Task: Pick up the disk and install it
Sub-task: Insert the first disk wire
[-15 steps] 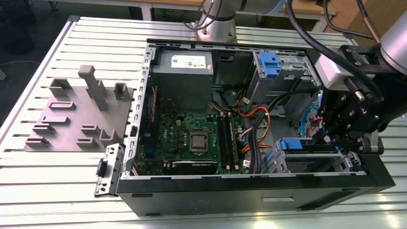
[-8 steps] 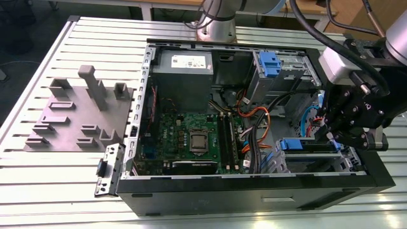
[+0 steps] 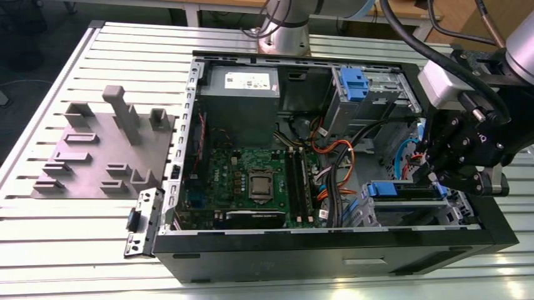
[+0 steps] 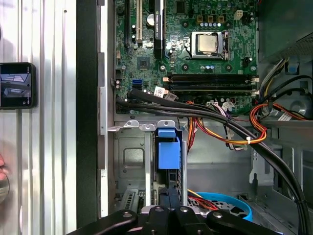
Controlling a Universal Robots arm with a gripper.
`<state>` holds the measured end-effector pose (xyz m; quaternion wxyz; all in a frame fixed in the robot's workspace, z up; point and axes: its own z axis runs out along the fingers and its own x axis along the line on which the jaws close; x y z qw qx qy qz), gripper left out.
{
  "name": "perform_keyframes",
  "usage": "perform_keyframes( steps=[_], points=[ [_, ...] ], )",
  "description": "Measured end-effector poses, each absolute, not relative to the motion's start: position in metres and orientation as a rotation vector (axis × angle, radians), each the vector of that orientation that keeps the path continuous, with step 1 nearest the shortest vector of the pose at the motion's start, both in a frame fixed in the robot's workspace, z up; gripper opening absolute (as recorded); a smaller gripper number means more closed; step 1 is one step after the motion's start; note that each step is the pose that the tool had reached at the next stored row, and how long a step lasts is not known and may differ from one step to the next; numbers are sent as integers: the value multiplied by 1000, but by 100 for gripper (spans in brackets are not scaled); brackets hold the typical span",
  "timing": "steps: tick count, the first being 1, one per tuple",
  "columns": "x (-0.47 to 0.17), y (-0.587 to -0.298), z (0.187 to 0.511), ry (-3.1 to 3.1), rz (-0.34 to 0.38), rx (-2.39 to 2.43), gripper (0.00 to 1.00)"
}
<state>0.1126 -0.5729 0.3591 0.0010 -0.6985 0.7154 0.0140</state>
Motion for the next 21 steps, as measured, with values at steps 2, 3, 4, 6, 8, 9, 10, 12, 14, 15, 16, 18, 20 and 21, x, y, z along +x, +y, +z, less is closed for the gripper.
perform_keyframes(
  steps=[2,3,4,6,8,9,10,12,14,15,16,18,20,21],
  points=[
    [113,-573,359,2246,44,-2193,11],
    [113,-573,359,2246,44,-2193,11],
    [113,-573,359,2246,44,-2193,11],
    [113,-573,359,2246,44,-2193,11],
    [113,-573,359,2246,44,-2193,11],
    [115,-573,359,2247,45,-2193,11],
    [117,-573,359,2247,46,-2194,11],
    [121,-572,359,2247,47,-2194,11],
    [123,-572,359,2248,47,-2195,11],
    [123,-572,359,2248,47,-2195,11],
    [123,-572,359,2248,47,-2195,11],
    [123,-572,359,2248,47,-2195,11],
    [123,-571,359,2248,48,-2195,11],
    [123,-571,359,2248,47,-2195,11]
  ],
)
